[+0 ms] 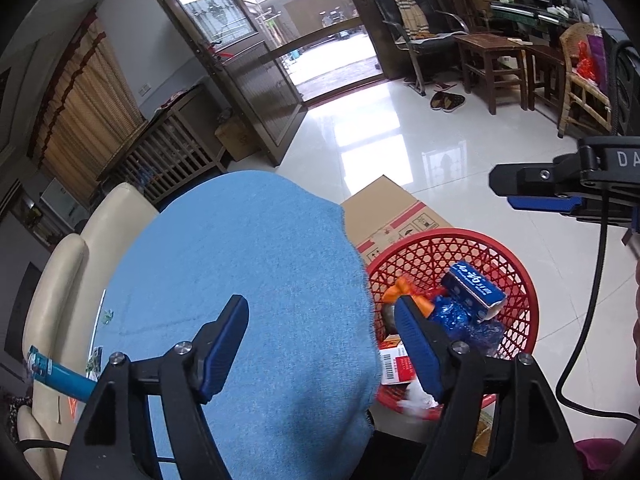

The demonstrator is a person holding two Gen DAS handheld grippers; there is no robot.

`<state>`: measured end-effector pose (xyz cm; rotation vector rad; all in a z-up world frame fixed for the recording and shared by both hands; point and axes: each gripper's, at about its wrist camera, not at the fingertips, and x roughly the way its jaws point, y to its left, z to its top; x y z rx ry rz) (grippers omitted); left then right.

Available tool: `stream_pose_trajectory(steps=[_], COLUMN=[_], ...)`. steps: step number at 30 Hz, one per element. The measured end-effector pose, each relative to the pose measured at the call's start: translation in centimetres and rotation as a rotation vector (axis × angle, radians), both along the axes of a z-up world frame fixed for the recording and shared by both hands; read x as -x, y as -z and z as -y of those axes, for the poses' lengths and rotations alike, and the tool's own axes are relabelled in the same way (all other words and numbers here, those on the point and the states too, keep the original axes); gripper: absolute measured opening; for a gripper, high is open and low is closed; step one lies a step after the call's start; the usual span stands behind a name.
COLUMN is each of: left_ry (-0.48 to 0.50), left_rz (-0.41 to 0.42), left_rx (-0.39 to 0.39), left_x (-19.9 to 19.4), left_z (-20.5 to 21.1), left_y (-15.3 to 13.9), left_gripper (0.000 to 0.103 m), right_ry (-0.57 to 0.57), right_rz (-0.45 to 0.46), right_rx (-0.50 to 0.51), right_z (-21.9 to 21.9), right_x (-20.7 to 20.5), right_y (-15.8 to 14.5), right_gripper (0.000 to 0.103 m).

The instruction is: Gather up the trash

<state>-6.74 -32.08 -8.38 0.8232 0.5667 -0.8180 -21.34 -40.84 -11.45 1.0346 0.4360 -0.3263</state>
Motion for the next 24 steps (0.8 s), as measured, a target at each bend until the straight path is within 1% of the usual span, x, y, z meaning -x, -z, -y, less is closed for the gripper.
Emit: stream_pose_trajectory(steps=[5,13,18,24], left_ry=[-0.034,-0.098,-0.164,-0.234], left_rz=[0.011,0.016,0.018,0.028], left_rx=[0.016,0.053,0.094,0.176], left_x=[-0.5,-1.8,-3.3,-5.0], left_z=[-0.8,-2.6,-4.3,-7.1], left_y=[-0.6,-1.5,-2.3,-4.2], left_gripper=[0.078,0.079,0.079,0.079], right_ry=[-0.009,-0.034,-0.058,-0.098], right_rz=[-0.005,-0.022,-0.037,-0.064], right_rx=[0.001,0.012,0.032,0.08], right_z=[-0.2,-0.9,-1.7,-3.3], right_x=[-0.2,-1.1,-2.0,-3.6], right_y=[0.0,-0.1,-0.5,-1.3], right_gripper=[0.04,0.04,0.04,0.04])
